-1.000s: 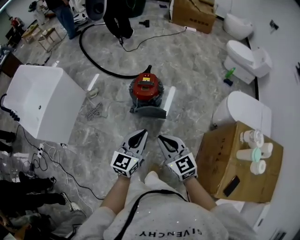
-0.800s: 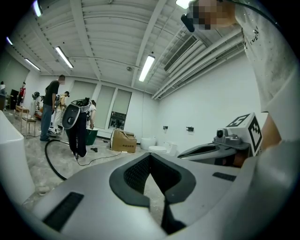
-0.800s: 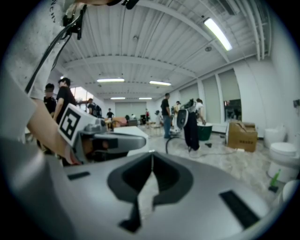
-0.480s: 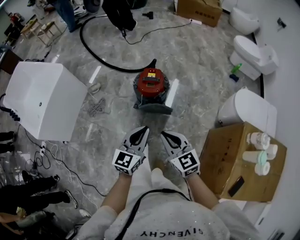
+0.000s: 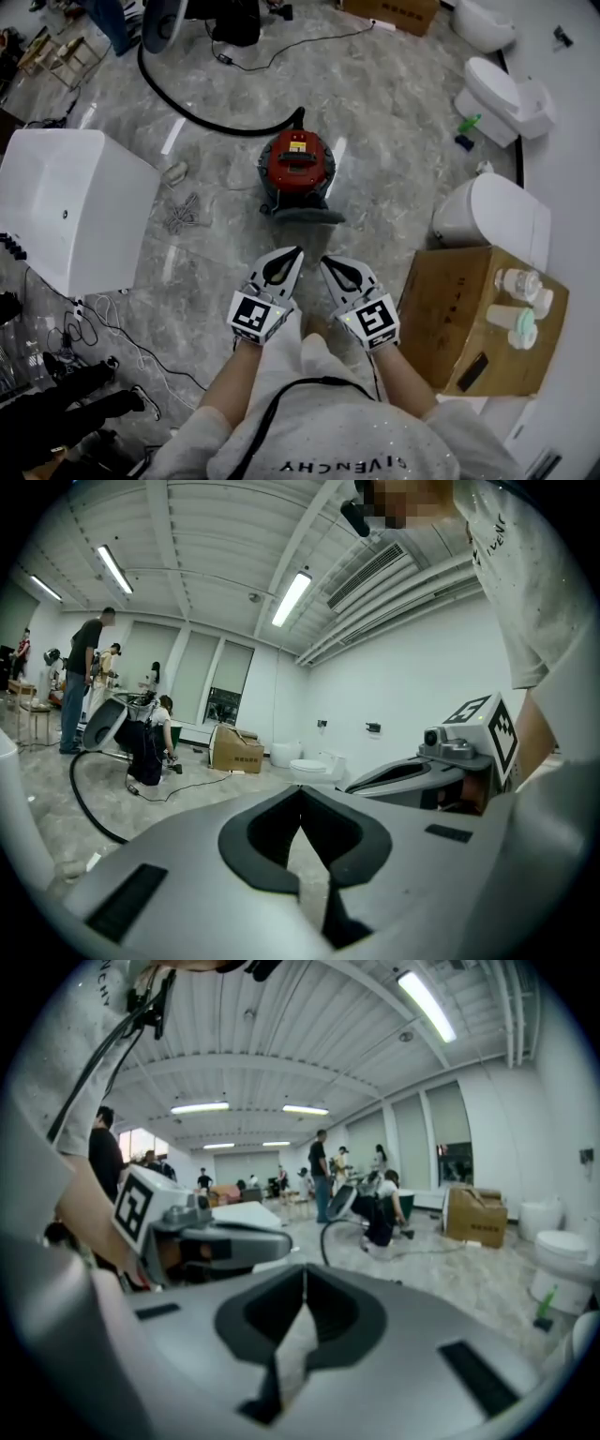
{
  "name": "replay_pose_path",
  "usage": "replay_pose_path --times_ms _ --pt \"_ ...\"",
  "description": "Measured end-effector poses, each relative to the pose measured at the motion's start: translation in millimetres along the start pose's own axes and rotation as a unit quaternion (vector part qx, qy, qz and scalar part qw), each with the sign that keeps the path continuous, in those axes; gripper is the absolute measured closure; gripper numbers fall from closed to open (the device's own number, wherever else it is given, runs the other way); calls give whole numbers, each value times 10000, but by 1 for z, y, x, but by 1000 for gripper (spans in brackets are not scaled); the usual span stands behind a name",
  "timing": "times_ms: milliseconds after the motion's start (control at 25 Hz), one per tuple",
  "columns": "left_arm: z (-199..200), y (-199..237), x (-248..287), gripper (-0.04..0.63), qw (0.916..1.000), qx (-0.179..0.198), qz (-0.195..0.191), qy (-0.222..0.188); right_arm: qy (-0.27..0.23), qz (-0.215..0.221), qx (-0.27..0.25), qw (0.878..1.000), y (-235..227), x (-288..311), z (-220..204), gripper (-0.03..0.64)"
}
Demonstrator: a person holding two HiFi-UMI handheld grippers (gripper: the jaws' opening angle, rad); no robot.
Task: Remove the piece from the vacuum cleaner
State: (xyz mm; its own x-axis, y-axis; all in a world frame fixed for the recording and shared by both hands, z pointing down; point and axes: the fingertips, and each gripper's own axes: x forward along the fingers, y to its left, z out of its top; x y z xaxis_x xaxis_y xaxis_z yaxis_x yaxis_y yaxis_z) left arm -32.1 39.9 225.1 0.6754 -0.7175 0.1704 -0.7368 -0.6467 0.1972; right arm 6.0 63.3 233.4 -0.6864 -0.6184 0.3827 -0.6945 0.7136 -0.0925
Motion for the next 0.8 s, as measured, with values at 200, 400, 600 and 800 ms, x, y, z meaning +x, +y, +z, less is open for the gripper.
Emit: replay_pose_path --times_ms 200,400,600,800 --pt "-15 27 14 572 9997 -68 -102 189 130 -36 101 9999 -9 28 -6 601" --pt "-31 49 28 572 9989 -121 -285 365 268 -127 240 9993 -20 54 -16 601" --pt "-44 67 44 572 9975 -100 -512 487 382 -225 299 9986 -29 79 -25 601" --pt "-62 85 62 572 9960 -114 -689 560 486 -349 354 9976 -41 100 -38 601"
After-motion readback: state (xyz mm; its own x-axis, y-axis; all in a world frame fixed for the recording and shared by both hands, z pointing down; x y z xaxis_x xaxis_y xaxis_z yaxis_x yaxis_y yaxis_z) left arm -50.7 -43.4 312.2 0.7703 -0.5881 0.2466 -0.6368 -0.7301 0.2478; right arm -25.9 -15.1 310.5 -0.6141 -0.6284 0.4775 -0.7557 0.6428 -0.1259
